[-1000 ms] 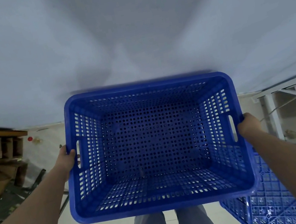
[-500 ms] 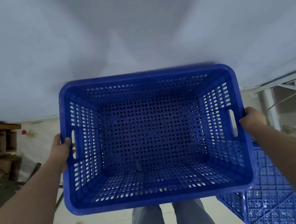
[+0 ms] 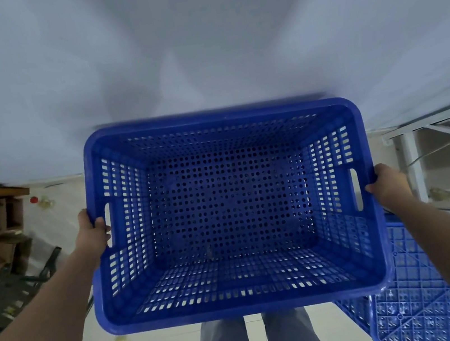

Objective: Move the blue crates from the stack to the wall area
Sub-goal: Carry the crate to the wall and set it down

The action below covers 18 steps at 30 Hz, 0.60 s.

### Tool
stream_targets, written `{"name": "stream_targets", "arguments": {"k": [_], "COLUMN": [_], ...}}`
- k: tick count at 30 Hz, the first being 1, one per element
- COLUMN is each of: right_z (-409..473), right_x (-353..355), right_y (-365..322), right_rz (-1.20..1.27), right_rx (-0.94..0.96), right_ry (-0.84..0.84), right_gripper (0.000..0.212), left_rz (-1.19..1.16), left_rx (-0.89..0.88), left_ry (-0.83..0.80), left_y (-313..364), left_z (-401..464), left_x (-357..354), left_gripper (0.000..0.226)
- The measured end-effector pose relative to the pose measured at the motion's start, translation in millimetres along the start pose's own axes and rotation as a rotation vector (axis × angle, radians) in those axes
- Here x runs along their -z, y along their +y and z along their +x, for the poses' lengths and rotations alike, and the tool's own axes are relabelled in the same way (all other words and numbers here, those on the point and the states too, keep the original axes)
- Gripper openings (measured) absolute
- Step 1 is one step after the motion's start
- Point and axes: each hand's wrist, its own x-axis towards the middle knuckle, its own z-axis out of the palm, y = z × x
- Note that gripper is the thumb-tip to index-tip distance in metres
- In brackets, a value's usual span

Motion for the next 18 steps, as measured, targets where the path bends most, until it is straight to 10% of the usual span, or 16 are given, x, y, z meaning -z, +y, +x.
{"name": "stream_targets", "arguments": {"k": [7,14,18], "right_z": [-15.3,-66.2,-126.4], "right_x": [-0.6,-44.2,-89.7], "right_y": [-3.3,-4.6,-1.8], "right_rz": [0.013,-0.123,-0.354], "right_rx": [0.005,-0.026,0.247], "right_ry": [0.063,0.051,-0.129], "right_gripper": [0.013,0.068,0.07], "left_rz": [-0.01,0.476,0.722], "left_rx": [-0.002,-0.107,-0.323], "left_ry": [0.0,0.095,-0.294], "left_y": [1.9,-8.6,-40.8], "left_z": [0.5,-48.3,-120.4], "left_x": [-0.6,-12.1,-45.6], "left_gripper": [0.036,0.075,0.076]}}
